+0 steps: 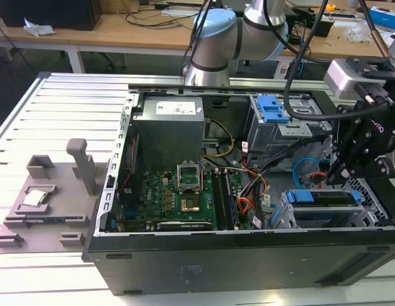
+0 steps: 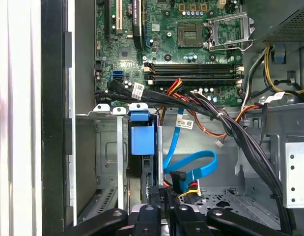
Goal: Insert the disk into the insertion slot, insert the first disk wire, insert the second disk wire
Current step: 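Insert the first disk wire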
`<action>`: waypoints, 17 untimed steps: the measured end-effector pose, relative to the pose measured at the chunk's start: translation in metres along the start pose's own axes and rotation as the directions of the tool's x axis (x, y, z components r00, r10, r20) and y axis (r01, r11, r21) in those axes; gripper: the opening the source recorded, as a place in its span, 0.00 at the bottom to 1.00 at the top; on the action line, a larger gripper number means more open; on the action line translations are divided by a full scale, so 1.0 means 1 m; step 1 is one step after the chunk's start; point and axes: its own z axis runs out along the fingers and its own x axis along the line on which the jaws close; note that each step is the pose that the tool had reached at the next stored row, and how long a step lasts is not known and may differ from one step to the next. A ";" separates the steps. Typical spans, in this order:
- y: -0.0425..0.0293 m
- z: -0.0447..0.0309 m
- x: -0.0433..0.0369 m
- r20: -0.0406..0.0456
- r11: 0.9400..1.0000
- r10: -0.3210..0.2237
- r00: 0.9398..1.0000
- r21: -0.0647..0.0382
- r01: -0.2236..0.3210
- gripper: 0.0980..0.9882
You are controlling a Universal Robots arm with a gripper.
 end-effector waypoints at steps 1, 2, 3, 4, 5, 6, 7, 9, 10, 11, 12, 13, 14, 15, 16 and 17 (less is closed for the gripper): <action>0.0000 0.0001 0.0000 0.000 1.000 0.000 1.000 0.000 0.000 0.07; 0.0000 0.0001 0.0000 0.000 1.000 0.000 1.000 0.000 0.000 0.07; 0.0000 0.0003 0.0000 0.000 1.000 0.000 1.000 0.000 0.000 0.07; 0.0000 0.0004 0.0001 0.000 1.000 0.000 1.000 0.000 0.000 0.07; -0.0003 0.0006 0.0005 0.000 1.000 0.000 1.000 0.000 0.000 0.07; -0.0013 0.0006 0.0009 0.000 1.000 0.000 1.000 0.000 0.000 0.07; -0.0040 0.0006 0.0014 0.000 1.000 0.000 1.000 -0.001 0.000 0.07; -0.0084 0.0014 0.0024 0.000 1.000 0.000 1.000 -0.001 0.000 0.07; -0.0087 0.0028 0.0057 0.000 1.000 0.000 1.000 -0.001 0.000 0.07; -0.0089 0.0044 0.0083 0.000 1.000 0.000 1.000 -0.001 0.000 0.07; -0.0090 0.0078 0.0089 0.000 1.000 0.000 1.000 -0.001 0.000 0.07; -0.0090 0.0097 0.0090 0.000 1.000 0.000 1.000 -0.001 0.000 0.07; -0.0091 0.0114 0.0089 0.000 1.000 0.000 1.000 -0.001 0.000 0.07; -0.0091 0.0121 0.0087 0.000 1.000 0.000 1.000 -0.001 0.000 0.07; -0.0091 0.0126 0.0085 0.000 1.000 0.000 1.000 -0.001 0.000 0.07; -0.0091 0.0132 0.0082 0.000 1.000 0.000 1.000 -0.001 0.000 0.07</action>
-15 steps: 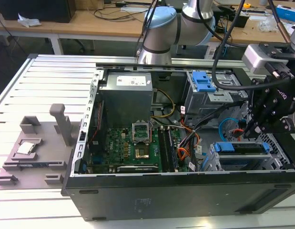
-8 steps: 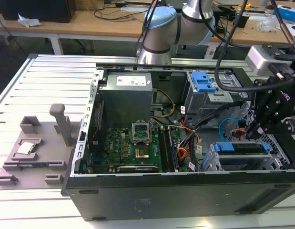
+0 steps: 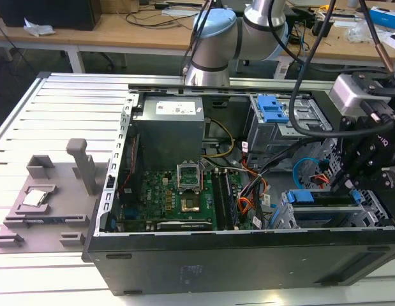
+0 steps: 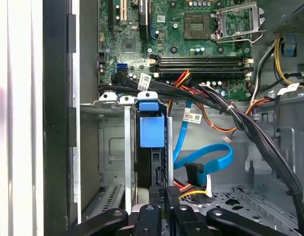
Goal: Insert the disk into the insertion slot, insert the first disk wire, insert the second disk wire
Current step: 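Insert the first disk wire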
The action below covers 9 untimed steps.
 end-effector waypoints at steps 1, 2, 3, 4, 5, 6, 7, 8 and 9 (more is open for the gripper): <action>0.0000 0.0003 -0.0002 0.000 1.000 0.000 1.000 0.000 0.000 0.07; 0.0000 0.0004 -0.0004 0.000 1.000 0.000 1.000 0.000 0.000 0.07; 0.0000 0.0005 -0.0006 0.000 1.000 0.000 1.000 0.000 0.000 0.07; 0.0000 0.0006 -0.0006 0.000 1.000 0.000 1.000 0.000 0.000 0.07; 0.0000 0.0013 -0.0006 0.000 1.000 0.000 1.000 0.000 0.000 0.07; -0.0001 0.0026 -0.0006 0.000 1.000 0.000 1.000 0.000 0.000 0.07; -0.0002 0.0038 -0.0007 0.000 1.000 0.000 1.000 0.000 0.000 0.07; -0.0003 0.0054 -0.0006 0.000 1.000 0.000 1.000 0.000 0.000 0.07; -0.0004 0.0075 -0.0006 -0.001 1.000 0.000 1.000 0.000 0.000 0.07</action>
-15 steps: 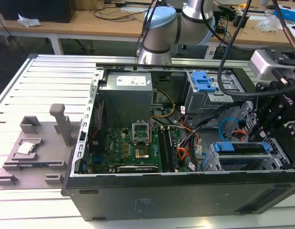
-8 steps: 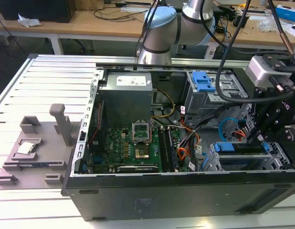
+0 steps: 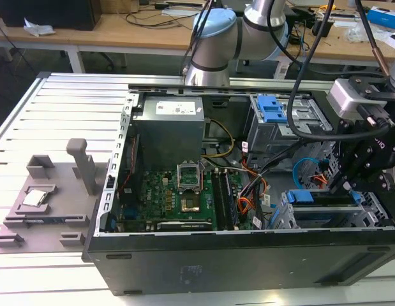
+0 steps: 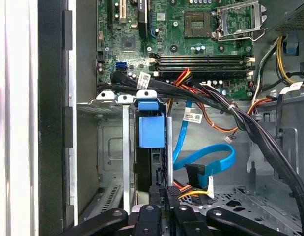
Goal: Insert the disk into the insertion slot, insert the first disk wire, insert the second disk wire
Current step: 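Insert the first disk wire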
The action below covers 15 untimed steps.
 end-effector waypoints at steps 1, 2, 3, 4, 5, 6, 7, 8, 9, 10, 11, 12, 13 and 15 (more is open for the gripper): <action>-0.0001 0.0010 0.0000 0.000 1.000 0.000 1.000 0.000 0.000 0.07; -0.0001 0.0015 0.0001 0.000 1.000 0.000 1.000 0.000 0.000 0.07; -0.0001 0.0017 0.0000 0.001 1.000 0.000 1.000 0.000 0.000 0.07; 0.0000 0.0017 0.0001 0.001 1.000 0.000 1.000 0.000 0.000 0.07; 0.0000 0.0018 0.0001 0.000 1.000 0.000 1.000 0.000 0.000 0.07; 0.0000 0.0020 0.0001 0.001 1.000 0.000 1.000 0.000 0.000 0.07; 0.0001 0.0033 0.0000 0.004 1.000 0.000 1.000 -0.001 0.000 0.08; 0.0001 0.0035 0.0000 0.003 1.000 0.000 1.000 0.000 0.000 0.08; 0.0001 0.0028 0.0001 0.002 1.000 0.000 1.000 0.000 0.000 0.15; 0.0001 0.0020 0.0001 0.001 1.000 0.000 1.000 0.000 0.000 0.15; 0.0003 -0.0043 0.0001 0.001 1.000 0.000 1.000 0.000 0.000 0.15; 0.0005 -0.0105 0.0001 0.001 1.000 0.000 1.000 0.000 0.000 0.15; 0.0007 -0.0155 0.0002 0.001 1.000 0.000 1.000 0.000 0.000 0.15; 0.0012 -0.0273 -0.0009 0.001 1.000 0.000 1.000 0.000 0.000 0.15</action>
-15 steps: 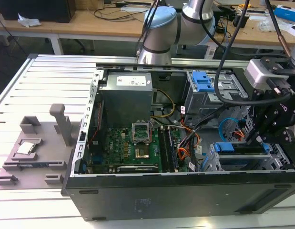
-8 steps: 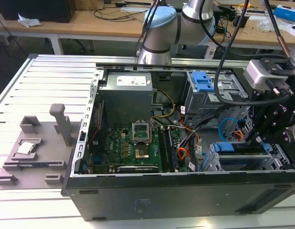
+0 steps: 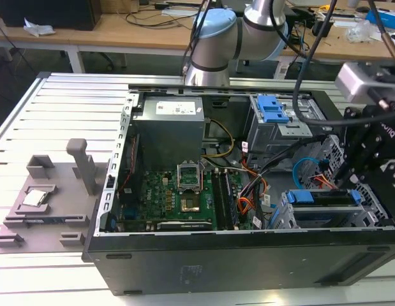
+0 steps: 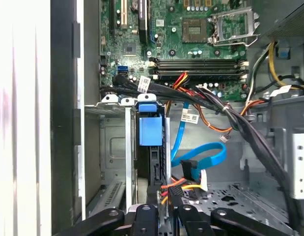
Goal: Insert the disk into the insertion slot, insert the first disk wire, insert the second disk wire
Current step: 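Insert the first disk wire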
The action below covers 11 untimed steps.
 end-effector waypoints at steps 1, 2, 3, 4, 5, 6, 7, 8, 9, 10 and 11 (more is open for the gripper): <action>0.0002 -0.0037 -0.0005 0.000 1.000 0.000 1.000 0.000 0.000 0.15; 0.0004 -0.0077 -0.0010 0.000 1.000 0.000 1.000 0.000 0.000 0.07; 0.0005 -0.0118 -0.0015 0.000 1.000 0.000 1.000 0.000 0.000 0.01; 0.0007 -0.0152 -0.0019 0.000 1.000 0.000 1.000 0.000 0.000 0.01; 0.0009 -0.0220 -0.0023 0.000 1.000 0.000 1.000 0.000 0.000 0.01; 0.0011 -0.0249 -0.0023 0.000 1.000 0.000 1.000 0.000 0.000 0.01; 0.0011 -0.0251 -0.0023 0.000 1.000 0.000 1.000 0.000 0.000 0.01; 0.0011 -0.0252 -0.0024 0.000 1.000 0.000 1.000 0.000 0.000 0.01; 0.0011 -0.0253 -0.0023 0.000 1.000 0.000 1.000 0.000 0.000 0.01; 0.0011 -0.0254 -0.0023 0.000 1.000 0.000 1.000 0.000 0.000 0.01; 0.0011 -0.0254 -0.0023 0.000 1.000 0.000 1.000 0.000 0.000 0.01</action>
